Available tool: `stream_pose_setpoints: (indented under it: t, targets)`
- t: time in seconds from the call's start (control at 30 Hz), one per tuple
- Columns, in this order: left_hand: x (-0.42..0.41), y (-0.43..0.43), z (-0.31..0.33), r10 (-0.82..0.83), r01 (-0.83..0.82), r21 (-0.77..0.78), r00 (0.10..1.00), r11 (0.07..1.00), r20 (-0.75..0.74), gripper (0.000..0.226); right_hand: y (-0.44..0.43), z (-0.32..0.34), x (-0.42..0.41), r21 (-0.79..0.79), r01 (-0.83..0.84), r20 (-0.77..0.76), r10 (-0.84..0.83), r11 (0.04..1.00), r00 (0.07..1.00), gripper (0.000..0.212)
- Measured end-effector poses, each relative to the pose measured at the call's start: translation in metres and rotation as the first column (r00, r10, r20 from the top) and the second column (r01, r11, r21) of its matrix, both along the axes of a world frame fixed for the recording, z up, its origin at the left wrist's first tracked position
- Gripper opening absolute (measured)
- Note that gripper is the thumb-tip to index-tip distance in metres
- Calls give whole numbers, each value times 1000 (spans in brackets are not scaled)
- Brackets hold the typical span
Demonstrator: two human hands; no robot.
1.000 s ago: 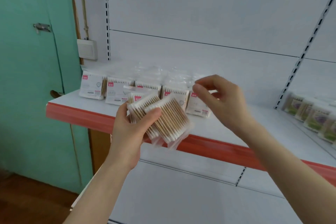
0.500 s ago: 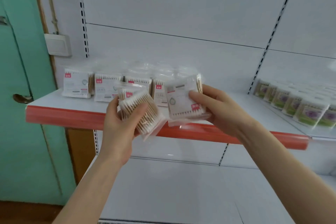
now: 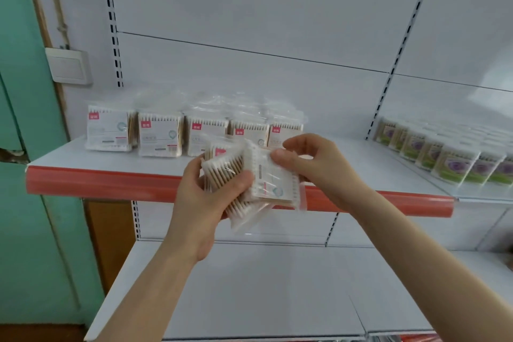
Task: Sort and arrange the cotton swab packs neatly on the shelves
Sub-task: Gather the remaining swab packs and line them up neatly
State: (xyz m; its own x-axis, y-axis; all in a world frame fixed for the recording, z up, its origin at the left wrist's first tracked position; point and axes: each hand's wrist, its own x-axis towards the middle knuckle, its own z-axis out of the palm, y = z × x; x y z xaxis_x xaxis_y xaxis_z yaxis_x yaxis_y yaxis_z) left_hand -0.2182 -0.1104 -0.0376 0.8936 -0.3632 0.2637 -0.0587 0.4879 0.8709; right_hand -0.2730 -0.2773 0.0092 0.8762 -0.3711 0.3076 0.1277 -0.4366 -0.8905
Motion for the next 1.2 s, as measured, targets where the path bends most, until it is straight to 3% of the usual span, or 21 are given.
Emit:
stream_pose_setpoints:
  t: [0.03,0.1,0.17,0.23,0.3,0.37,0.43,0.53,0.6,0.67,0.77,0.87,0.93,1.1,1.13,1.2]
  targets:
    - [1,-2,1,22,-22,-11,1000,1000,7,53,-2,-3,-2,80,-13,-25,15,997,1000,45]
    - [2,-6,2,56,-56,-29,998,998,23,54,-6,-6,-9,254,-99,-63,118,962,991,37]
    - [2,-13,3,77,-75,-42,996,996,43,53,-11,-9,-14,298,-152,-98,188,943,977,23]
    - [2,-21,4,85,-82,-33,993,996,88,51,-20,-10,-15,331,-148,-111,194,932,975,24]
    - [4,-28,7,90,-87,-34,989,996,118,49,-35,-3,-13,397,-149,-31,175,906,984,29]
    - [9,-31,11,109,-103,-47,986,994,129,54,-62,9,-8,416,-88,97,52,905,994,27]
    - [14,-33,16,130,-122,-62,982,991,136,57,-97,22,-4,337,38,163,-98,941,982,21]
    - [24,-34,22,185,-173,-103,974,980,131,44,-134,36,5,179,188,130,-213,966,968,23]
    - [30,-36,26,238,-224,-116,962,968,131,42,-143,43,15,53,187,116,-192,981,974,21]
    - [33,-37,27,272,-257,-124,954,959,124,45,-132,48,30,-194,120,101,-101,974,990,22]
    - [34,-38,24,313,-299,-128,943,946,110,43,-108,42,56,-593,13,10,-9,805,1000,23]
    - [30,-37,19,338,-324,-130,935,937,105,41,-96,27,77,-801,-20,-18,10,598,1000,30]
    - [28,-35,15,331,-322,-96,937,942,111,44,-97,20,82,-844,15,11,-10,537,1000,33]
    - [26,-37,11,271,-269,-27,956,963,112,59,-102,20,81,-842,13,10,-9,539,1000,41]
    - [26,-39,12,242,-240,-36,965,970,103,58,-103,21,79,-807,39,51,5,589,999,42]
    - [25,-43,14,191,-188,-48,978,981,86,57,-101,28,70,-621,95,182,25,778,983,33]
